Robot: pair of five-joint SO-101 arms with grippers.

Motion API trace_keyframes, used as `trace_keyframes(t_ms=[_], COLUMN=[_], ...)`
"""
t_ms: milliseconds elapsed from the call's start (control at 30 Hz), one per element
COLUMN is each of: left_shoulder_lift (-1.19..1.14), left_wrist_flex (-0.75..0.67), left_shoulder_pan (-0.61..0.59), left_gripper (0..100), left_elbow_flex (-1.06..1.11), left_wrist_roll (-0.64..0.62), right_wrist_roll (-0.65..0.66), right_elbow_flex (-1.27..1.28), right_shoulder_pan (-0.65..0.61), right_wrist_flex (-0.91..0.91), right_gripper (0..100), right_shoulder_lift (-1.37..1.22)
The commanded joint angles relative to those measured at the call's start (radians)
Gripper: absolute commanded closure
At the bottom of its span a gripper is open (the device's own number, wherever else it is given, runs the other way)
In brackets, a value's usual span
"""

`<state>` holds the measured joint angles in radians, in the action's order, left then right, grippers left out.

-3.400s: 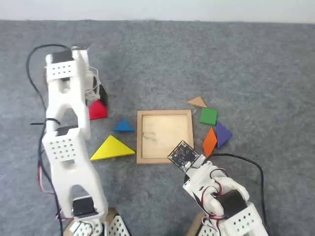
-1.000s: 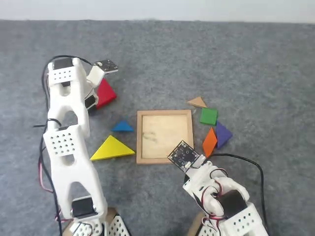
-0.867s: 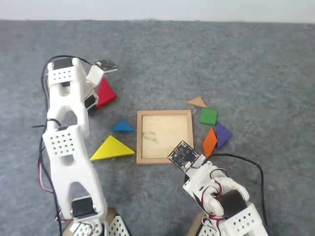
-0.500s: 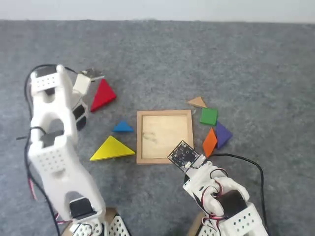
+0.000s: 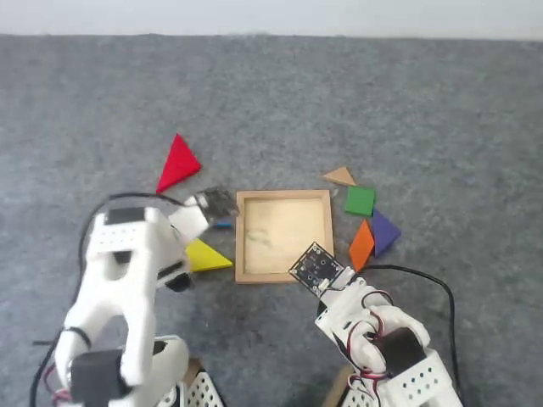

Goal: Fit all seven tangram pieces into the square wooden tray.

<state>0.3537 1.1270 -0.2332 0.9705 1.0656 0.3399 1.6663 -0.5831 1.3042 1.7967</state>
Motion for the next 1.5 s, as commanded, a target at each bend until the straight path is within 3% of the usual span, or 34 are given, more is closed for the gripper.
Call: trace_keyframes(t_ms=[0,100,233,400,500,1333,1467], left_shoulder_lift=[0.060,-0.029,-0.247,-0.493,-0.563,-0.620,-0.620], left_wrist_flex=[-0.081,-0.084,-0.072,0.129,0.166,0.117,0.068], left_shoulder_pan=[0.052,0.049,0.051,0.049,0.046,0.078,0.083], left_gripper=[72,72,71,68,66,61,61], left_elbow_flex=[0.024,-0.045,-0.239,-0.527,-0.607,-0.602,-0.591], left_wrist_roll=[0.138,0.235,0.241,0.235,0.235,0.198,0.089], right_wrist_roll=[0.006,0.006,0.006,0.006,0.006,0.006,0.006], right_elbow_flex=[0.017,0.017,0.017,0.017,0.017,0.017,0.017], right_shoulder_pan=[-0.005,-0.004,-0.004,-0.002,-0.002,-0.002,-0.002], right_wrist_flex=[0.005,0.005,0.005,0.005,0.005,0.005,0.005], right_gripper=[98.9,98.9,98.9,98.9,98.9,98.9,98.9], right_shoulder_lift=[0.015,0.015,0.015,0.015,0.015,0.015,0.015])
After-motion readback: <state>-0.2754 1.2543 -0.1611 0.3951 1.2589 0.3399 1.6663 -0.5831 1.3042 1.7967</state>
